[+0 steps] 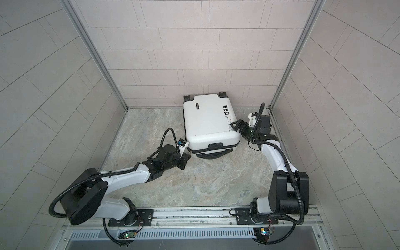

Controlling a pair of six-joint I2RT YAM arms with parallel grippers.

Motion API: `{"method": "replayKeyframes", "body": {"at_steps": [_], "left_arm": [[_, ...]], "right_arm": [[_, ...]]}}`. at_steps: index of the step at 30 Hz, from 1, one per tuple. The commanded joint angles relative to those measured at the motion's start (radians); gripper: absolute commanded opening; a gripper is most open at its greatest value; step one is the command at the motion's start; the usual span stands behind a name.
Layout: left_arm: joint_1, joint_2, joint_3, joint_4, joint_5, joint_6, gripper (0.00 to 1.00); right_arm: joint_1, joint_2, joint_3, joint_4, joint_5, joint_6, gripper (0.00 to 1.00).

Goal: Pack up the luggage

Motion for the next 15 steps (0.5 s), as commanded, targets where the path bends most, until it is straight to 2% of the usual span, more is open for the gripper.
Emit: {"method": "replayKeyframes", "body": {"at_steps": [1, 8, 15], "left_arm": [[-0.025, -0.011, 0.041, 0.027, 0.004, 0.02, 0.0], [-0.069, -0.021, 0.079, -0.001, -0.017, 0.043, 0.0], [-0.109, -0.026, 0.108, -0.002, -0.023, 0.041, 0.0]], "right_arm": [[0.063, -0.001, -0.036, 0.01, -0.002, 0.026, 0.95], [0.189, -0.042, -0.087, 0.047, 0.07, 0.077, 0.94], [0.242, -0.063, -0.093, 0.043, 0.115, 0.091, 0.94]]}}
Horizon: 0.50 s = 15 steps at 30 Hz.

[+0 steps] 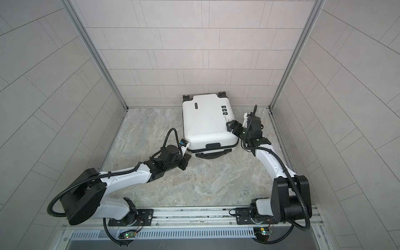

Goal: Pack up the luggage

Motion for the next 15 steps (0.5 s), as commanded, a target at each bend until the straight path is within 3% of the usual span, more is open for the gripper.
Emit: {"method": "replayKeyframes", "body": {"at_steps": [1, 9, 15], "left_arm": [[-0.06, -0.019, 0.075, 0.075, 0.086, 0.031, 0.0], [-0.103, 0.029, 0.125, 0.085, 0.081, 0.032, 0.0], [-0.111, 0.045, 0.14, 0.086, 0.085, 0.035, 0.0]], "right_arm": [[0.098, -0.003, -0.029, -0.069, -0.15, 0.042, 0.94], [0.119, 0.013, -0.026, -0.058, -0.139, 0.049, 0.94], [0.11, 0.031, 0.056, -0.143, -0.118, -0.008, 0.93]]}}
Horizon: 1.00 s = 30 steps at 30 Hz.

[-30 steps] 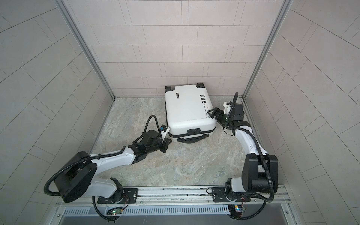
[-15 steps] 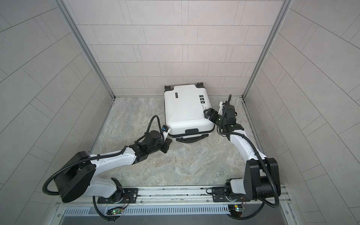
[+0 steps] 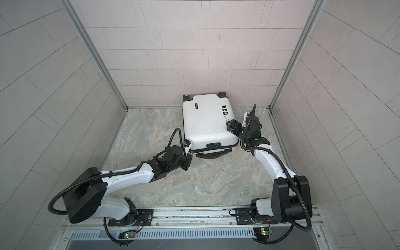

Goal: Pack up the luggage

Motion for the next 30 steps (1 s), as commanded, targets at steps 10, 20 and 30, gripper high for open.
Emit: {"method": "replayKeyframes", "body": {"at_steps": [10, 20, 30], "left_arm": [[-0.052, 0.005, 0.048, 0.15, 0.139, 0.026, 0.0], [-0.022, 0.004, 0.023, 0.174, 0.137, -0.011, 0.0], [-0.019, 0.029, 0.029, 0.164, 0.152, -0.011, 0.0]], "right_arm": [[-0.085, 0.064, 0.153, -0.244, -0.204, -0.064, 0.95], [-0.289, 0.15, 0.133, -0.256, -0.248, -0.05, 0.93], [-0.37, 0.259, 0.118, -0.285, -0.179, -0.073, 0.85]]}}
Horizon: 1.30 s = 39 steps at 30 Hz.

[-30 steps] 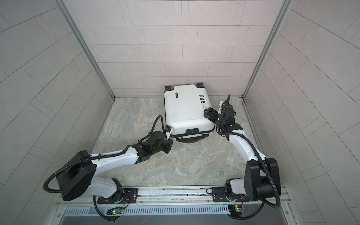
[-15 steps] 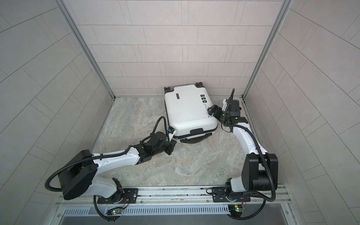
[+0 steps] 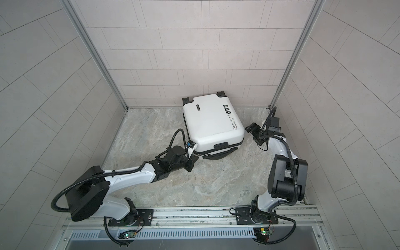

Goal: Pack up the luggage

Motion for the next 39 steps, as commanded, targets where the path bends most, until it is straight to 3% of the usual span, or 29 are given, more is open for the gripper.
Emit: {"method": "replayKeyframes", "body": {"at_steps": [1, 11, 20, 28, 39], "left_arm": [[0.0, 0.004, 0.026, 0.076, 0.021, 0.002, 0.0], [0.001, -0.013, 0.026, 0.07, 0.008, 0.008, 0.0], [0.0, -0.015, 0.034, 0.069, 0.007, 0.016, 0.0], [-0.003, -0.02, 0.037, 0.068, 0.016, 0.02, 0.0], [-0.009, -0.023, 0.032, 0.073, 0.007, 0.025, 0.0]], "right_arm": [[0.004, 0.026, 0.007, -0.028, 0.024, -0.023, 0.84], [0.114, 0.074, -0.009, -0.038, 0.02, -0.069, 0.81], [0.265, -0.038, -0.145, 0.041, 0.04, 0.0, 0.8], [0.404, -0.085, -0.173, 0.08, 0.073, 0.065, 0.8], [0.489, -0.091, -0.158, 0.093, 0.103, 0.103, 0.8]]}}
